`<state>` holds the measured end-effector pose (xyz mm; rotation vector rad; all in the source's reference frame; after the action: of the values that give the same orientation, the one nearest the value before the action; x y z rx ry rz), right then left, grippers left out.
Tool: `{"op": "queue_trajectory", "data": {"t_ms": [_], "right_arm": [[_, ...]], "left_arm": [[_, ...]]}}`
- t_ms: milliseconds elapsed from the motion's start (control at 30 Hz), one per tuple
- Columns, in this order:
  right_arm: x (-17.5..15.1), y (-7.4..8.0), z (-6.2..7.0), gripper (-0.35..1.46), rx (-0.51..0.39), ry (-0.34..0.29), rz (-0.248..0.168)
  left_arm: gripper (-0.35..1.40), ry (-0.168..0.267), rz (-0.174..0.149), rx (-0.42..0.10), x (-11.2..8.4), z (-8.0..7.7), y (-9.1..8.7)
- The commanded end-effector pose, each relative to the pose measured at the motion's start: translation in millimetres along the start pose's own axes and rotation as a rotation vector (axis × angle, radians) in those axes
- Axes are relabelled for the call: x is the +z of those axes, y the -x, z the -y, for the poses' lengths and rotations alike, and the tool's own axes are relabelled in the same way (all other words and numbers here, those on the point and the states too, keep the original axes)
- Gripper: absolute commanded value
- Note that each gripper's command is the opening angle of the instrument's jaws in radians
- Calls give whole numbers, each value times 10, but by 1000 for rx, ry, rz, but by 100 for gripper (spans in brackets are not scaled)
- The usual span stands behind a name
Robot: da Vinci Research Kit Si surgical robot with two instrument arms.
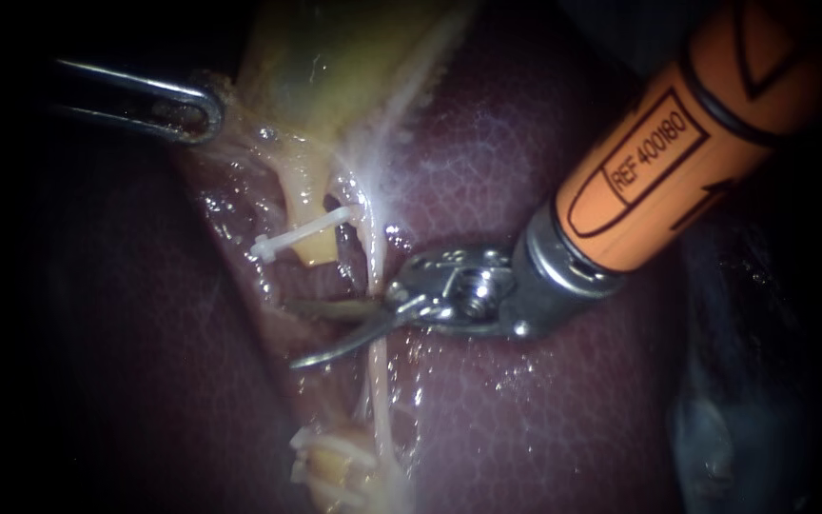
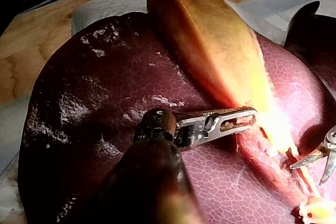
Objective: Go back from the cut left tube
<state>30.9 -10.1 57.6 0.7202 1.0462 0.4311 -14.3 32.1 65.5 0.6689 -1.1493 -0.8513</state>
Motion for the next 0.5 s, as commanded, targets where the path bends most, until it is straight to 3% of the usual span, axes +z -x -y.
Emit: {"op": "queue_trajectory", "data": {"t_ms": [33, 100, 200, 367, 500], "right_arm": [[-8, -1, 3, 143, -44, 41, -6], [-20, 0, 8, 143, -121, 86, -6], [-46, 0, 18, 143, -217, 161, 25], [-93, -5, 33, 143, -261, 287, 191], [-132, -12, 38, 143, -286, 363, 273]], "left_arm": [[-35, 0, 0, 0, 0, 0, 0], [-35, 0, 0, 1, 0, -1, -1], [-35, 0, 0, 1, 0, -1, -1], [-35, 0, 0, 1, 0, -2, -1], [-35, 0, 0, 1, 0, -2, -1]]}}
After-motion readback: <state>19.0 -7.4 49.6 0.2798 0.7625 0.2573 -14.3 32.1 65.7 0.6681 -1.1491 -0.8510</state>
